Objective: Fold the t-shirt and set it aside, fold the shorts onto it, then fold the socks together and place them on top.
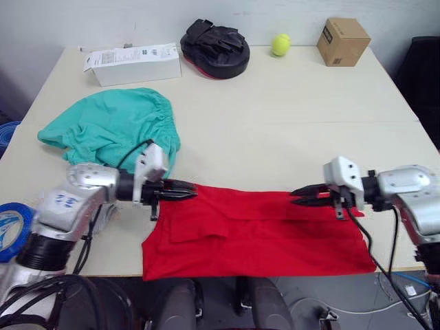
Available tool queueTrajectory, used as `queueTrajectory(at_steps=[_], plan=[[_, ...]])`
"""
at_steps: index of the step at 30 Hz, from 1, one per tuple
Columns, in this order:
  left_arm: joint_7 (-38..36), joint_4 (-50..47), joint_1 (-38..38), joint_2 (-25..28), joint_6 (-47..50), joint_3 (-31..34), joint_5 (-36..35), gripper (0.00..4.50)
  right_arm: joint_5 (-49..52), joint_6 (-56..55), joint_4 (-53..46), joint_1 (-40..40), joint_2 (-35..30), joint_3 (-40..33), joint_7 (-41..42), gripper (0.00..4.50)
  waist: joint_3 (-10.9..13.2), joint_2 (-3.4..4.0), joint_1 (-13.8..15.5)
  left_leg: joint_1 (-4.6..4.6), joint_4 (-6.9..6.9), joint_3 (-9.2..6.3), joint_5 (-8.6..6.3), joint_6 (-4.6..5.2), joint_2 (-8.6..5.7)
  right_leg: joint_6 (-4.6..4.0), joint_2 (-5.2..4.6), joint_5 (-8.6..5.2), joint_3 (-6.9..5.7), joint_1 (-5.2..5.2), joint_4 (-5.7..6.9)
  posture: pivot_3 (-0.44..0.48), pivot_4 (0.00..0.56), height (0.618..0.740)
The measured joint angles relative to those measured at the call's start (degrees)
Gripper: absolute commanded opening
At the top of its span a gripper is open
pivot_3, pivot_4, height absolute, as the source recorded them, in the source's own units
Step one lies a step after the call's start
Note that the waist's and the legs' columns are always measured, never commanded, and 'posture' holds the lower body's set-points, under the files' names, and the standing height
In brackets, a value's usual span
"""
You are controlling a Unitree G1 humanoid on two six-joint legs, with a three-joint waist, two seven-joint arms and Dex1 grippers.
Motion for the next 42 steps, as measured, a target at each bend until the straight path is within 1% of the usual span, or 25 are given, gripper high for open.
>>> queueTrajectory(at_steps=[3,6,9,14,17,19,22,26,28,31,33,35,37,39,42], plan=[[0.23,3.62,-1.09,-2.42,-3.50,-3.43,5.56,0.02,-3.01,-2.96,3.46,-1.84,2.31,2.29,-0.15,0.00,0.00,-0.02,0.11,-0.03,0.02,-0.01,0.00,0.00,0.00,0.00,-0.03,0.00,-0.01,0.01,-0.02,0.000,0.150,0.740],[0.29,6.05,-2.25,-3.99,-6.41,-4.63,9.36,0.02,-5.00,-5.04,5.69,-2.40,4.54,3.81,-0.47,0.00,0.00,-0.02,0.14,-0.04,0.03,-0.03,0.00,0.01,-0.02,0.00,-0.08,0.00,-0.01,0.01,0.01,0.000,0.150,0.740],[1.13,8.69,-3.53,-5.42,-7.79,-5.73,13.21,0.02,-8.14,-6.83,8.05,-2.93,5.18,5.45,-2.65,0.00,0.00,-0.02,0.08,-0.03,0.04,-0.03,0.00,0.01,-0.01,0.00,-0.08,0.00,-0.02,0.01,0.02,0.000,0.150,0.740],[1.68,9.43,-3.75,-6.18,-9.71,-5.82,16.42,0.02,-12.19,-11.28,11.91,-3.75,5.29,5.42,-7.26,0.00,-0.15,-0.19,0.00,0.12,0.05,-0.03,0.00,0.01,0.01,0.00,-0.10,0.00,-0.01,0.14,0.04,0.000,0.150,0.740],[1.67,9.27,-2.68,-6.15,-11.39,-5.74,17.41,0.02,-11.96,-12.80,13.68,-2.81,3.75,4.48,-7.48,0.00,-0.31,-0.27,0.07,0.44,0.02,-0.10,-0.01,0.02,0.01,0.00,-0.13,0.00,-0.06,0.51,-0.08,0.000,0.150,0.740],[1.67,9.24,-1.56,-5.89,-12.06,-5.40,17.49,0.02,-11.13,-12.96,14.85,-1.30,1.85,2.75,-6.84,0.00,-0.32,-0.29,0.15,0.96,-0.13,-0.18,-0.10,0.01,0.03,-0.02,-0.14,-0.02,-0.11,1.08,-0.30,0.000,0.150,0.740],[1.43,9.44,-0.97,-5.43,-12.93,-4.98,17.69,0.02,-9.29,-12.64,16.56,1.15,-1.61,-0.10,-5.08,0.00,-0.37,-0.27,-0.01,1.01,-0.14,-0.19,-0.13,0.00,0.06,-0.03,-0.13,-0.02,-0.09,1.12,-0.29,0.000,0.150,0.740],[1.30,9.70,-0.40,-5.03,-13.71,-4.43,17.73,0.02,-8.88,-15.95,21.48,2.72,-6.25,-2.30,-3.30,0.00,-0.43,-0.16,-0.14,1.07,-0.16,-0.16,-0.12,-0.02,0.07,-0.05,-0.12,-0.03,-0.08,1.11,-0.25,0.000,0.150,0.740],[1.30,9.86,-0.30,-4.98,-13.78,-4.22,17.73,0.02,-9.88,-18.04,25.77,2.21,-7.47,-3.27,-3.69,0.00,-0.44,-0.16,-0.27,1.11,-0.16,-0.13,-0.12,-0.02,0.08,-0.05,-0.12,-0.03,-0.05,1.12,-0.24,0.000,0.150,0.740],[1.07,10.03,-0.11,-4.93,-13.61,-3.55,17.72,0.02,-12.65,-21.44,33.79,-1.15,-8.41,-3.40,-6.17,0.00,-0.44,-0.16,-0.56,1.12,-0.16,-0.09,-0.11,-0.04,0.09,-0.06,-0.10,-0.04,-0.03,1.11,-0.22,0.000,0.150,0.740],[0.88,10.03,0.04,-4.90,-13.54,-3.23,17.71,0.02,-13.16,-22.84,36.68,-2.41,-8.41,-3.60,-6.30,0.00,-0.44,-0.16,-0.70,1.12,-0.16,-0.10,-0.10,-0.05,0.10,-0.08,-0.10,-0.05,-0.03,1.10,-0.21,0.000,0.150,0.740],[0.82,9.55,0.56,-4.73,-13.18,-2.66,17.60,0.02,-11.83,-22.08,35.76,-2.30,-8.30,-3.89,-4.85,0.00,-0.44,-0.16,-0.89,1.08,-0.16,-0.10,-0.10,-0.06,0.11,-0.08,-0.10,-0.05,-0.02,1.07,-0.20,0.000,0.150,0.740],[0.66,8.86,1.02,-4.28,-12.51,-1.93,17.19,0.02,-9.14,-19.24,31.05,-1.09,-7.83,-4.39,-3.03,0.00,-0.44,-0.16,-1.29,1.06,-0.16,-0.11,-0.09,-0.07,0.13,-0.08,-0.10,-0.05,-0.02,1.05,-0.17,0.000,0.150,0.740],[0.42,7.98,1.51,-4.16,-10.55,-0.90,16.56,0.02,-5.08,-13.68,22.57,0.90,-6.85,-5.45,-1.94,0.00,-0.44,-0.13,-1.62,1.05,-0.19,-0.12,-0.08,-0.10,0.15,-0.09,-0.09,-0.06,-0.01,0.99,-0.12,0.000,0.150,0.740],[0.19,6.68,1.89,-4.08,-7.76,-0.17,15.31,0.02,-0.25,-5.49,10.27,1.99,-5.48,-5.93,-2.49,0.00,-0.43,-0.11,-1.46,0.97,-0.19,-0.14,-0.08,-0.13,0.16,-0.12,-0.09,-0.07,-0.03,0.90,-0.09,0.000,0.150,0.740]])
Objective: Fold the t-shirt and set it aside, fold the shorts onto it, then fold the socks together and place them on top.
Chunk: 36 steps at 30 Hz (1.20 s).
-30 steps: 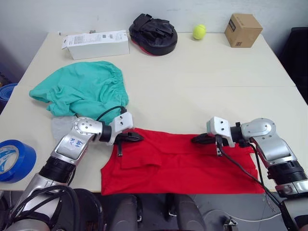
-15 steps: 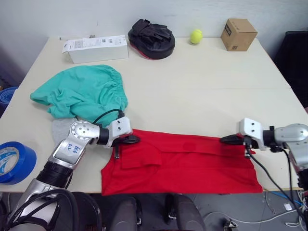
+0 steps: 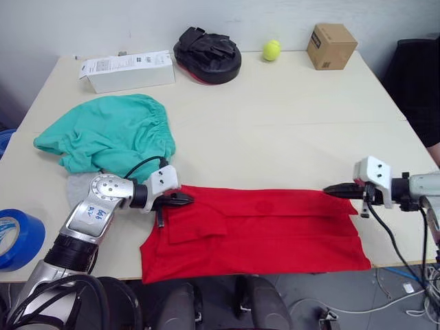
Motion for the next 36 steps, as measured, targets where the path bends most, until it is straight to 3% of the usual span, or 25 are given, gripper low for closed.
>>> queueTrajectory(at_steps=[2,5,9,23,26,29,32,36], plan=[[0.01,-0.79,0.09,-0.02,1.51,0.19,-0.47,0.02,0.86,3.60,-6.54,1.03,0.93,0.15,-1.70,0.00,0.00,0.00,0.18,-0.06,0.00,-0.04,-0.02,-0.01,-0.01,0.00,-0.01,0.00,-0.03,0.01,-0.07,0.000,0.150,0.740],[0.08,-1.68,0.12,-0.07,2.46,0.19,-0.60,0.02,-2.67,4.42,-7.63,2.16,1.34,2.27,-4.87,0.00,0.01,-0.01,1.20,-0.11,0.01,-0.03,-0.07,0.07,-0.11,0.01,-0.09,0.00,-0.05,0.01,-0.15,0.000,0.150,0.740],[0.44,-1.21,0.13,-0.37,1.93,0.06,0.20,0.02,-7.64,2.94,-2.58,2.86,1.81,4.26,-7.89,0.00,0.01,-0.01,1.67,-0.17,0.01,-0.03,-0.07,0.08,-0.13,0.01,-0.09,0.00,-0.06,-0.02,-0.19,0.000,0.150,0.740],[-0.41,3.18,0.13,0.02,-5.43,0.01,1.76,0.02,-10.90,-9.02,15.08,0.96,-2.94,1.58,-8.74,0.00,0.00,-0.01,1.35,0.02,0.01,0.00,-0.05,0.04,-0.06,0.01,-0.04,0.00,-0.04,0.09,-0.13,0.000,0.150,0.740],[-1.04,2.82,0.32,0.77,-5.08,0.37,1.58,0.02,-8.85,-6.62,13.15,1.86,-2.95,-0.50,-7.97,0.00,0.00,-0.01,1.26,-0.01,0.00,0.01,-0.05,0.04,-0.05,0.01,-0.04,0.00,-0.02,0.05,-0.11,0.000,0.150,0.740],[-3.25,2.22,0.74,3.36,-3.23,1.65,0.25,0.02,-4.94,-3.99,4.75,6.70,-3.40,-5.65,-7.51,0.00,0.01,0.00,1.19,-0.05,-0.07,0.00,-0.05,0.01,-0.01,-0.02,-0.01,-0.02,-0.04,-0.01,-0.12,0.000,0.150,0.740],[-6.00,1.94,0.35,5.86,-1.34,2.24,-0.73,0.55,-2.12,-1.05,-3.84,13.66,-4.70,-11.89,-7.80,0.00,0.02,0.02,1.43,-0.09,-0.10,-0.01,-0.06,0.01,-0.03,-0.02,-0.01,-0.02,-0.04,-0.02,-0.17,0.000,0.150,0.740],[-10.11,0.36,-2.30,7.32,1.33,3.17,-3.73,1.76,0.38,1.77,-14.42,24.97,-5.31,-21.07,-7.73,0.00,0.02,0.01,2.20,-0.16,-0.08,-0.07,-0.10,0.05,-0.08,0.02,-0.04,-0.01,-0.08,0.02,-0.27,0.000,0.150,0.740]])
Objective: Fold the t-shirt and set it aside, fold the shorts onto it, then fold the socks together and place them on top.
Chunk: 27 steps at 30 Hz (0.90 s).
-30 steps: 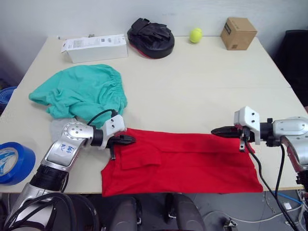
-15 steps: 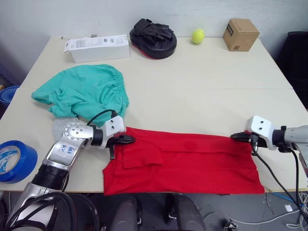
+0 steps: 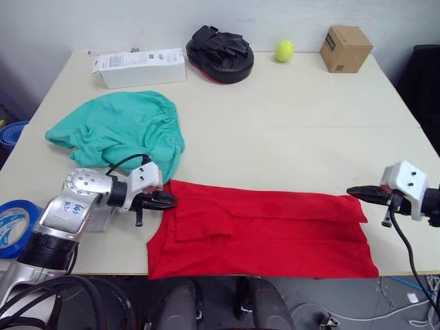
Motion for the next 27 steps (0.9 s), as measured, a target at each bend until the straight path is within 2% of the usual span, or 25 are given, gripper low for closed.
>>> queueTrajectory(at_steps=[5,9,14,18,22,27], plan=[[-5.56,-5.08,-6.62,-1.06,7.13,1.01,-8.72,3.29,0.75,0.39,-14.45,19.66,4.83,-12.04,0.92,0.00,0.01,-0.02,0.99,-0.07,-0.04,-0.06,-0.04,-0.03,0.02,0.07,0.08,-0.03,-0.04,0.02,-0.14,0.000,0.150,0.740],[-6.86,-9.96,-10.58,-2.93,13.66,1.44,-15.20,4.49,-3.11,-6.42,-19.07,30.81,9.95,-16.16,1.30,0.00,0.01,-0.02,0.65,0.04,-0.04,0.00,-0.05,-0.02,0.00,0.15,0.13,-0.02,0.04,0.11,-0.16,0.000,0.150,0.740],[-6.08,-11.17,-11.18,-4.76,14.94,0.29,-16.20,4.49,-6.03,-13.68,-21.39,39.54,14.61,-16.83,1.59,0.00,0.01,-0.02,-0.16,0.17,-0.09,0.05,-0.05,-0.10,0.01,0.17,0.19,-0.07,0.17,0.12,-0.09,0.000,0.150,0.740],[-5.68,-6.49,-13.26,-7.82,11.51,-3.37,-12.24,4.49,-5.96,-14.75,-24.24,38.96,14.85,-16.83,0.66,0.00,0.02,-0.04,-0.52,0.17,-0.06,0.02,-0.05,-0.10,-0.01,0.16,0.18,-0.07,0.17,0.12,-0.03,0.000,0.150,0.740],[-6.08,4.81,-19.53,-14.12,4.53,-8.13,-6.44,4.49,-5.40,-12.51,-25.64,35.55,14.34,-16.86,-1.36,0.00,0.05,-0.09,-0.19,0.10,0.00,0.00,-0.06,-0.07,-0.07,0.16,0.18,-0.08,0.15,0.09,-0.05,0.000,0.150,0.740],[-7.46,13.25,-24.18,-19.21,-0.68,-9.87,-3.54,4.49,-5.42,-12.31,-25.85,35.48,14.04,-16.92,-1.33,0.00,0.08,-0.14,0.54,0.01,-0.01,-0.01,-0.07,-0.05,-0.05,0.17,0.21,-0.09,0.10,0.04,-0.13,0.000,0.150,0.740]])
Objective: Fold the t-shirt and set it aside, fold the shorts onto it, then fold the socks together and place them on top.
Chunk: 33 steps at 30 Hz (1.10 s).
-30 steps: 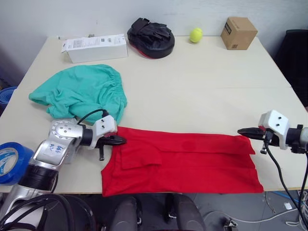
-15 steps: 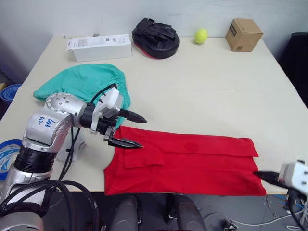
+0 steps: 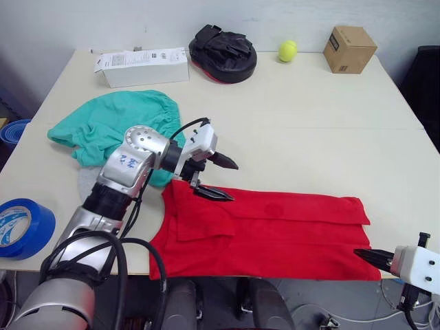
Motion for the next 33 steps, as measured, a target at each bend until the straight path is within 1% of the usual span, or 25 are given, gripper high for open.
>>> queueTrajectory(at_steps=[2,5,9,13,14,16,19,21,24,27,30,33], plan=[[-0.86,0.46,-1.14,-0.34,-0.06,0.21,-0.04,4.49,-0.69,-0.88,0.62,0.14,-0.01,-0.06,0.08,0.00,0.00,0.00,-0.07,0.01,0.00,0.01,0.00,0.00,0.01,0.00,0.00,0.00,0.01,0.01,0.01,0.000,0.150,0.740],[-1.59,-0.36,-0.89,0.21,0.48,1.27,-0.32,4.49,-1.75,-2.80,1.60,1.06,-0.19,-0.07,0.66,0.00,0.00,0.00,-0.11,0.05,0.00,0.01,0.00,0.00,0.03,0.00,0.00,-0.01,0.01,0.02,0.04,0.000,0.150,0.740],[-1.63,-7.12,3.52,2.95,3.70,3.03,-1.89,4.49,-2.89,-5.25,3.42,1.47,-0.53,-0.08,1.08,0.00,0.00,0.00,-0.42,0.07,0.00,0.00,0.00,0.00,0.04,0.00,-0.03,-0.01,0.04,0.04,0.06,0.000,0.150,0.740],[0.26,-15.67,8.64,5.25,7.85,4.48,-3.91,4.49,-3.37,-3.88,5.45,-2.44,-1.92,1.37,-0.01,0.00,0.00,0.00,-0.54,0.09,0.05,-0.03,0.01,0.00,0.04,-0.01,-0.08,-0.01,0.05,0.06,0.13,0.000,0.150,0.740],[0.46,-16.23,9.05,5.38,8.21,4.61,-4.06,4.49,-3.29,-3.41,5.48,-2.89,-2.08,1.82,-0.12,0.00,0.00,0.00,-0.59,0.10,0.05,-0.04,0.01,0.00,0.04,-0.01,-0.08,-0.01,0.05,0.06,0.14,0.000,0.150,0.740],[1.41,-19.31,11.56,7.00,9.36,5.37,-4.27,4.49,-0.77,0.95,5.51,-6.44,-4.49,4.35,0.30,0.00,0.00,0.01,-0.97,0.12,0.04,-0.03,0.01,0.00,0.04,-0.04,-0.09,-0.03,0.05,0.05,0.18,0.000,0.150,0.740],[2.27,-21.17,13.44,8.06,9.80,5.85,-4.28,4.50,2.87,7.72,6.60,-13.48,-8.44,6.38,0.70,0.57,0.00,0.00,-1.27,0.12,0.06,-0.04,0.02,0.01,0.04,-0.05,-0.10,-0.03,0.05,0.05,0.22,0.000,0.150,0.740],[3.05,-23.12,13.92,8.18,10.76,6.10,-4.95,4.50,4.48,11.41,9.34,-19.73,-11.22,8.99,1.05,1.26,0.01,-0.02,-1.21,0.11,0.07,-0.06,0.02,0.02,0.04,-0.06,-0.10,-0.03,0.03,0.06,0.21,0.000,0.150,0.740],[4.30,-25.07,14.04,8.40,11.97,6.91,-6.05,4.50,4.84,13.45,13.68,-28.42,-13.28,13.89,1.83,2.30,0.01,-0.02,-1.06,0.08,0.07,-0.07,0.02,0.02,0.02,-0.06,-0.11,-0.04,0.00,0.05,0.19,0.000,0.150,0.740],[5.43,-26.31,14.30,8.86,12.87,7.27,-6.47,4.50,3.80,14.53,19.57,-38.03,-14.87,21.14,2.99,3.37,0.02,-0.03,-1.19,0.07,0.07,-0.06,0.03,0.04,0.01,-0.06,-0.12,-0.04,-0.01,0.04,0.19,0.000,0.150,0.740],[6.03,-26.71,14.56,9.44,12.87,7.96,-6.58,4.50,1.36,16.90,25.92,-45.96,-15.08,28.01,3.60,4.40,0.02,-0.03,-1.24,0.06,0.07,-0.03,0.03,0.03,0.01,-0.06,-0.13,-0.04,-0.01,0.02,0.20,0.000,0.150,0.740],[6.69,-26.74,14.88,9.70,12.82,8.13,-6.59,4.50,0.16,22.45,31.36,-53.44,-15.00,34.17,5.04,4.40,0.02,-0.02,-1.27,0.05,0.08,-0.01,0.04,0.03,0.02,-0.06,-0.13,-0.04,-0.01,-0.02,0.22,0.000,0.150,0.740]])
